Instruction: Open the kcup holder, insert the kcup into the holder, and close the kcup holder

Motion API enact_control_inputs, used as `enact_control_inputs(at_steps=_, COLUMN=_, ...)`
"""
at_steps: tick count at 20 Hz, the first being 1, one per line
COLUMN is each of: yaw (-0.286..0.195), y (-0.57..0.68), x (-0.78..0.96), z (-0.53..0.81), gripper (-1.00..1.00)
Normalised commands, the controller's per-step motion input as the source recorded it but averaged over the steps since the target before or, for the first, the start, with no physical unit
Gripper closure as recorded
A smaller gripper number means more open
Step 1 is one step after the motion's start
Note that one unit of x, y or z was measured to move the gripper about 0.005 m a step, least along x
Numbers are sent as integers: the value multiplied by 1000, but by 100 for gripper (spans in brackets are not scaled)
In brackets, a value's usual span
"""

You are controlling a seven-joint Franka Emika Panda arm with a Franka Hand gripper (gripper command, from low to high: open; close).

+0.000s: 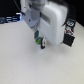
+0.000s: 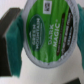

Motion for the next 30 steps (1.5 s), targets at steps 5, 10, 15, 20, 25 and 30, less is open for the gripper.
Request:
enact_control_inputs(at_steps=5, yaw=95, y=497, x=-140, z=445, gripper=100)
enact_control_inputs(at_steps=10, yaw=76, y=525, x=-164, z=407, gripper=100)
enact_control_inputs(at_steps=15, yaw=74, y=511, x=-207, z=373, gripper=100)
enact_control_inputs(at_steps=20, yaw=67, y=518, x=-255, z=207, gripper=100)
enact_control_inputs(at_steps=25, yaw=66, y=475, x=-378, z=36, gripper=100)
enact_control_inputs(at_steps=30, yaw=95, y=438, x=-459, z=-32, gripper=100)
